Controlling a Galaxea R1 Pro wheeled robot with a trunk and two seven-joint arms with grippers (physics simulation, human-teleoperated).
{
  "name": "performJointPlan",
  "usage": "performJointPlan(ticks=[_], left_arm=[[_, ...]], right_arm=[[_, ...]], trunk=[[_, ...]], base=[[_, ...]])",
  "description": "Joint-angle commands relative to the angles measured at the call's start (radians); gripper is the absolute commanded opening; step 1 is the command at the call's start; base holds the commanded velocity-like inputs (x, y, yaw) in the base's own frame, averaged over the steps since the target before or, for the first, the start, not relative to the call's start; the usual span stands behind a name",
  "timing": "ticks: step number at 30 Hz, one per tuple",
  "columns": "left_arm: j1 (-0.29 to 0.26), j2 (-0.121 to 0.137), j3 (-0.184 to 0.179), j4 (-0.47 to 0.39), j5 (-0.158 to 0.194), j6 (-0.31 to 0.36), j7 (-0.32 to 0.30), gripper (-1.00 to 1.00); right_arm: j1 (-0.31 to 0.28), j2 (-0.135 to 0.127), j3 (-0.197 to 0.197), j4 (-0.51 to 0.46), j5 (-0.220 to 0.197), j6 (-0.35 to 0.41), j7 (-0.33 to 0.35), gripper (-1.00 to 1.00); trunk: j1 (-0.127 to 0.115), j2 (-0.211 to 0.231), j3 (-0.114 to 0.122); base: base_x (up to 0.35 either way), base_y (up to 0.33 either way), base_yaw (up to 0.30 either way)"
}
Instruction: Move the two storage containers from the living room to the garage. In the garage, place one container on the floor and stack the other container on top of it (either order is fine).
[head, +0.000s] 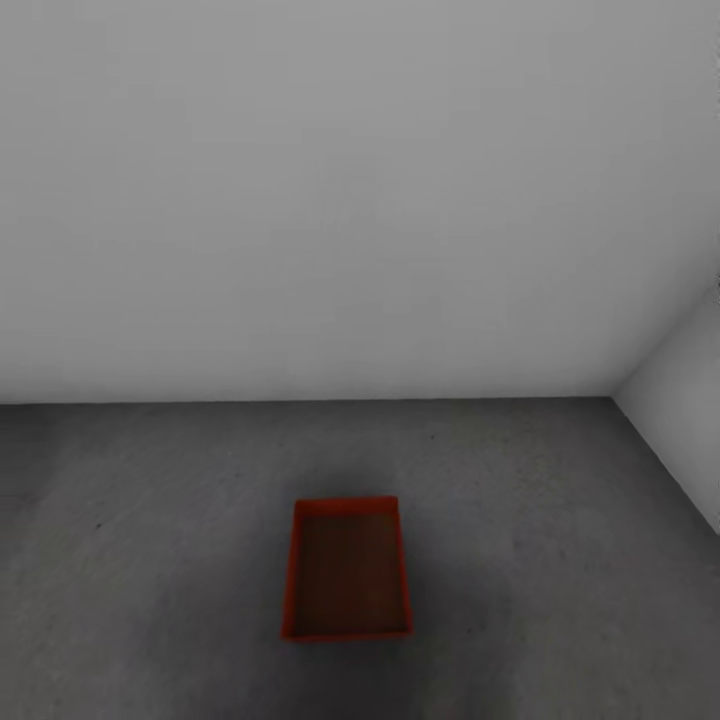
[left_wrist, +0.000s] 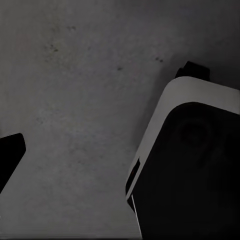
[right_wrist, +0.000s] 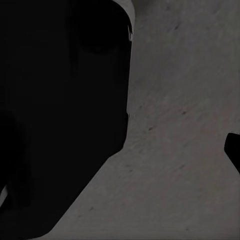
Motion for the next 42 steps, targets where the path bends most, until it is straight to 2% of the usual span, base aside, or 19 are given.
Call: performJointPlan(ticks=[1,21,42], left_arm=[[0.002,-0.001,-0.009,0.0,0.009,0.0,0.002,1.0],[0.013,-0.002,-0.008,0.0,0.01,-0.003,0.001,1.0],[0.013,-0.001,-0.01,-0.001,0.007,-0.002,0.01,1.0]], right_arm=[[-0.001,0.001,0.008,0.003,-0.01,-0.007,-0.002,1.0],[-0.001,-0.001,0.007,0.002,0.001,-0.002,-0.008,1.0],[-0.001,0.002,0.007,0.003,-0.006,0.0,-0.001,1.0]], trunk=[[0.0,-0.001,0.001],[0.0,-0.001,0.005],[0.0,-0.001,0.026]], base=[[-0.289,0.148,0.0],[-0.277,0.166,0.0],[-0.019,0.016,0.101]])
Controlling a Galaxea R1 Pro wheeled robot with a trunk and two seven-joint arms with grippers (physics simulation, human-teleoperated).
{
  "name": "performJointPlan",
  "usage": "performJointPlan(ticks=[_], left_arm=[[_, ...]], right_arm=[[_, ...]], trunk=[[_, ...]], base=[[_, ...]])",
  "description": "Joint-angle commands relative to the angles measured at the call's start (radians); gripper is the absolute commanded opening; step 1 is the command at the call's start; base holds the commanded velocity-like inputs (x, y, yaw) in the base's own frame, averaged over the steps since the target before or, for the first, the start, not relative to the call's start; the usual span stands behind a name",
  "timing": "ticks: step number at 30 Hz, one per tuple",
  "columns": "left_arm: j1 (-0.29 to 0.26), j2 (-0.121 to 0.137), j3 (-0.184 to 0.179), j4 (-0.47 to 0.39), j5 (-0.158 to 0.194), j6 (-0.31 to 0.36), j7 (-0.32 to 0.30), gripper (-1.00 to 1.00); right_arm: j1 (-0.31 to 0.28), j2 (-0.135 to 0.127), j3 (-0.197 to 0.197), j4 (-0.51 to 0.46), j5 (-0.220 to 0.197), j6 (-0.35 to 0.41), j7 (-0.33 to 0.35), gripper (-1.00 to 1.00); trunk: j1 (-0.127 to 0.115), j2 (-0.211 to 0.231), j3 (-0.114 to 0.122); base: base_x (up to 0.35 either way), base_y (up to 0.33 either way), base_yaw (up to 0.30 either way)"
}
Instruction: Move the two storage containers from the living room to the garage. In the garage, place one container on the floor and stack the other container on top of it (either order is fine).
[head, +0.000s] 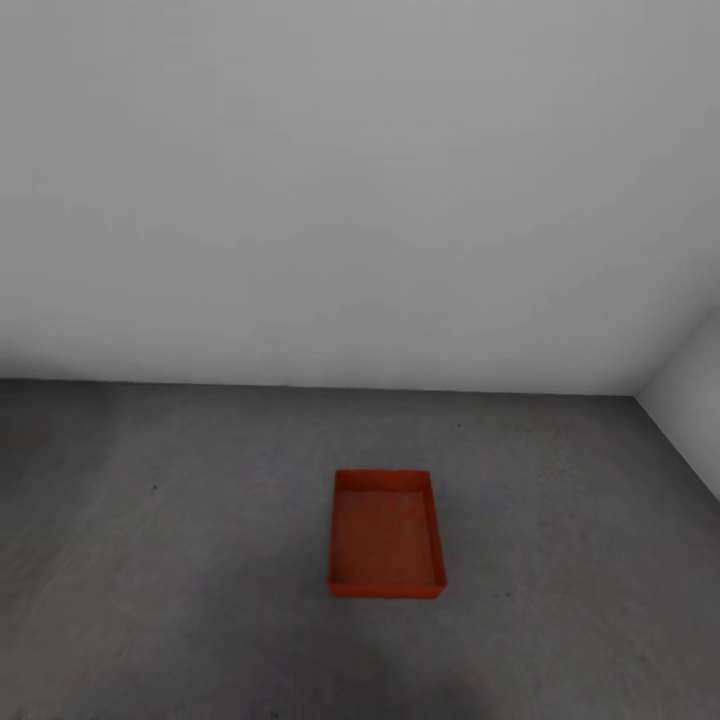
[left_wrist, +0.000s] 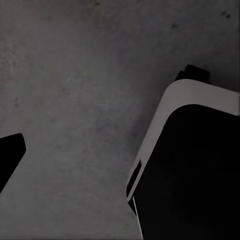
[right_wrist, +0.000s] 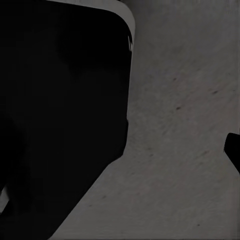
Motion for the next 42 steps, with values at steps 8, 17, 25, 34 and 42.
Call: performJointPlan(ticks=[8,17,25,34,42], left_arm=[[0.0,-0.004,-0.009,0.001,0.006,-0.005,-0.007,1.0],[0.026,-0.003,-0.009,0.0,0.006,-0.002,-0.008,1.0],[0.046,0.0,-0.009,0.0,0.007,-0.006,-0.008,1.0],[0.088,-0.002,-0.009,0.001,0.006,0.0,-0.008,1.0],[0.103,-0.005,-0.009,0.002,0.008,0.009,-0.059,1.0]], right_arm=[[-0.001,0.001,0.008,0.003,-0.013,-0.011,-0.002,1.0],[0.029,-0.002,0.007,0.003,-0.037,-0.016,-0.001,1.0],[0.035,-0.009,0.007,0.003,-0.118,-0.022,0.002,1.0],[0.037,-0.005,0.007,0.003,-0.124,-0.048,0.009,1.0],[0.056,-0.015,0.008,0.003,-0.122,-0.067,0.047,1.0]], trunk=[[0.0,-0.001,0.01],[0.0,-0.001,0.024],[0.0,-0.001,0.036],[0.0,-0.001,0.05],[0.0,-0.001,0.063]], base=[[0.0,0.0,0.125],[0.0,0.0,0.094],[0.0,0.0,0.069],[0.0,0.0,0.046],[0.0,0.0,0.002]])
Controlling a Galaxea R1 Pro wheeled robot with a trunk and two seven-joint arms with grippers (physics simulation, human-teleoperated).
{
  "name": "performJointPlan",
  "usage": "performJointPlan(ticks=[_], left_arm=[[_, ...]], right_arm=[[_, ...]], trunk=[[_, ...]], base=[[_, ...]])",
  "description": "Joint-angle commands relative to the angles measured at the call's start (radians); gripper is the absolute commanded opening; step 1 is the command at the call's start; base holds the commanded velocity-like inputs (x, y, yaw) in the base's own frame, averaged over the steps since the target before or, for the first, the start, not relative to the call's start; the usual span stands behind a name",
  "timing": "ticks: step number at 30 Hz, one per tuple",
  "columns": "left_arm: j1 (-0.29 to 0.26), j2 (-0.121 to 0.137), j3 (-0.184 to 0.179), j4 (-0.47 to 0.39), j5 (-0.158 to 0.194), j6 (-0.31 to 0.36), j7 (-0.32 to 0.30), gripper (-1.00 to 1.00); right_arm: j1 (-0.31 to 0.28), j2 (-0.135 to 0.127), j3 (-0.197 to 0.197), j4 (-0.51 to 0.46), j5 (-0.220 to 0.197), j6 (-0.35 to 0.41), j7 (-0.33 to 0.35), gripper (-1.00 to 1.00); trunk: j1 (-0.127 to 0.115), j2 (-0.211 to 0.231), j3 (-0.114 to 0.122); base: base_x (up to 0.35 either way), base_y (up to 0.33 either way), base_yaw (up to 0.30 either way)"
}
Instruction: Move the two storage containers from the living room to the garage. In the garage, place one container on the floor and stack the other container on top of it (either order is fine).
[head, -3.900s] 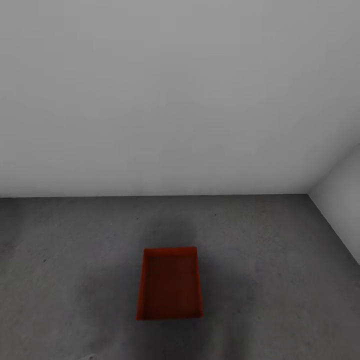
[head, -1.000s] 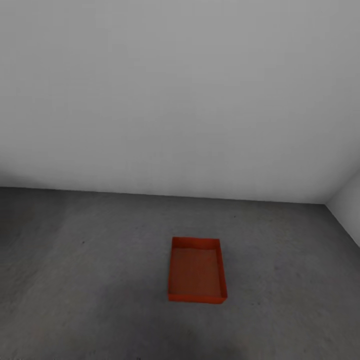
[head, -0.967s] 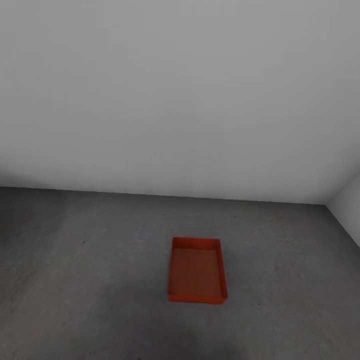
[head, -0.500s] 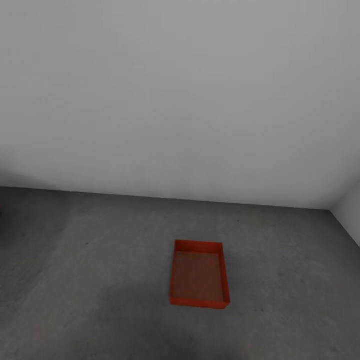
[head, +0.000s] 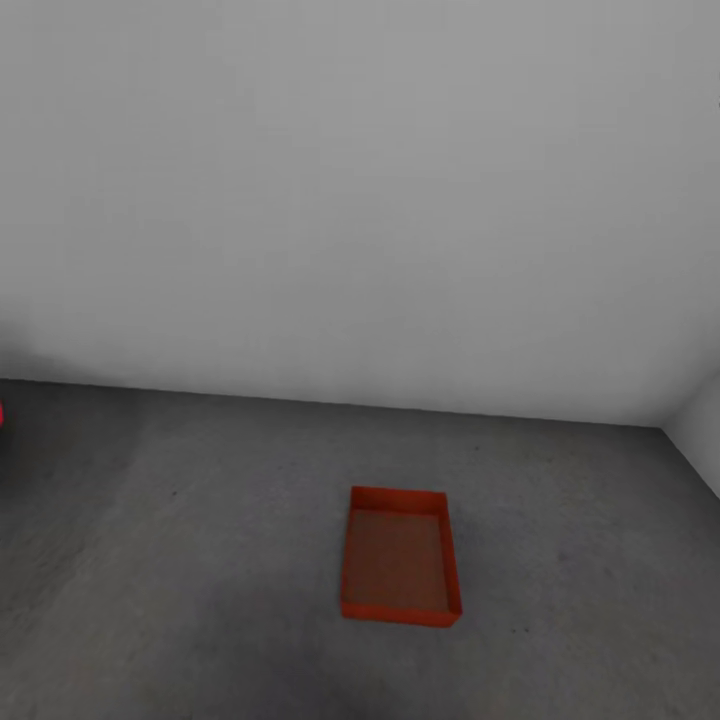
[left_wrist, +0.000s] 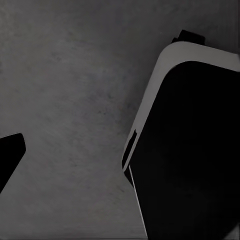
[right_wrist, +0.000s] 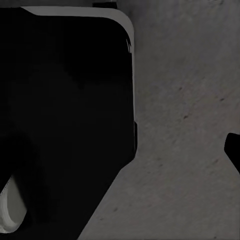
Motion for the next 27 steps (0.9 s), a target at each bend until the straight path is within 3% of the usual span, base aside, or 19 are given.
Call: performJointPlan(ticks=[1,27], left_arm=[[0.002,0.0,-0.009,0.0,0.009,0.0,0.001,1.0],[0.021,-0.002,-0.009,0.0,0.011,-0.016,-0.006,1.0]], right_arm=[[-0.001,0.0,0.008,0.003,-0.01,-0.007,0.002,1.0],[0.011,0.0,0.009,0.003,-0.005,-0.008,0.01,1.0]], trunk=[[0.0,-0.001,0.001],[0.0,-0.001,0.042]], base=[[0.0,0.0,0.0],[0.0,0.0,0.0]])
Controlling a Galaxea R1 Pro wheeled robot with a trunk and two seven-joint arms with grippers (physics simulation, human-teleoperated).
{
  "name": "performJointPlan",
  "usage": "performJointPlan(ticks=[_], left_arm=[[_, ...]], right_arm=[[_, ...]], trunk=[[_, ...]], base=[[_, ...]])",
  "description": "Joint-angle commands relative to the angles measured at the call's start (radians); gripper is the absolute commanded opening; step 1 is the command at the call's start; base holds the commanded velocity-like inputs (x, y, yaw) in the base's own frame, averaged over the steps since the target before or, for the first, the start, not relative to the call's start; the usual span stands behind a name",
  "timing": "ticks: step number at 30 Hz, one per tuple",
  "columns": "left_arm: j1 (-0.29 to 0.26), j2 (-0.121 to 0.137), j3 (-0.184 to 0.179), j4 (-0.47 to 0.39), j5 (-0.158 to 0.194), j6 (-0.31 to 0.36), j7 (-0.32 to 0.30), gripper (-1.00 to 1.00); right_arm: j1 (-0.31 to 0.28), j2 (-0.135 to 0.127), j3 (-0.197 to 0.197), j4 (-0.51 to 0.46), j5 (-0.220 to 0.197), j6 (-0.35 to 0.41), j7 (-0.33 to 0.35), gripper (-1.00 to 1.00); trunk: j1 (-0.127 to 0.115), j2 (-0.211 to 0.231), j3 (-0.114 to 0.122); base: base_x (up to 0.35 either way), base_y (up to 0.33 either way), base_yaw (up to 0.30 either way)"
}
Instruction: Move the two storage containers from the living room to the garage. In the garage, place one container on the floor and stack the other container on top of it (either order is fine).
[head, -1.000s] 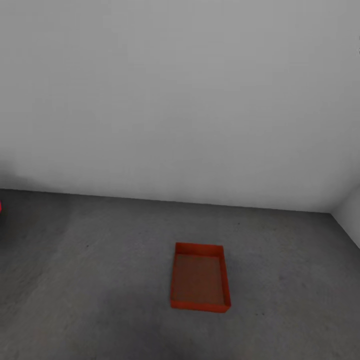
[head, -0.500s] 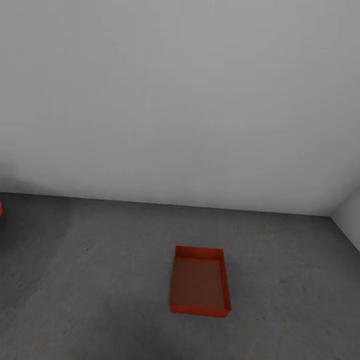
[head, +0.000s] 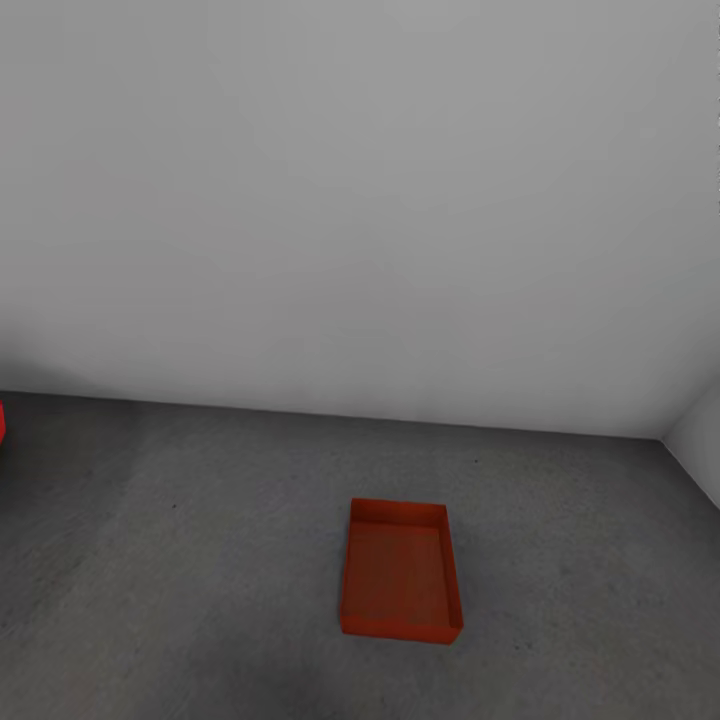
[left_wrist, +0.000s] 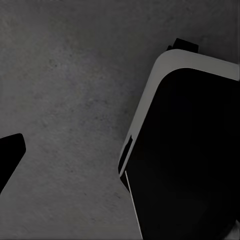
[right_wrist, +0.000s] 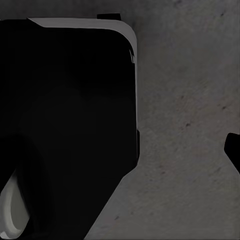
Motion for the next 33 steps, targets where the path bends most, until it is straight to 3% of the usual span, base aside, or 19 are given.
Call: performJointPlan(ticks=[1,11,33], left_arm=[[0.0,0.0,-0.008,0.0,0.009,-0.002,0.002,1.0],[0.0,0.0,-0.008,0.0,0.009,-0.002,0.002,1.0],[0.01,0.0,-0.008,0.0,0.009,-0.001,0.001,1.0]], right_arm=[[-0.001,0.001,0.008,0.003,-0.009,-0.006,-0.001,1.0],[-0.001,0.001,0.008,0.003,-0.01,-0.007,0.03,1.0],[-0.001,0.0,0.008,0.003,-0.012,-0.012,0.021,1.0]], trunk=[[0.0,-0.001,0.001],[0.0,-0.001,0.017],[0.0,-0.001,0.052]], base=[[0.0,0.0,0.0],[0.0,0.0,-0.067],[0.0,0.0,-0.031]])
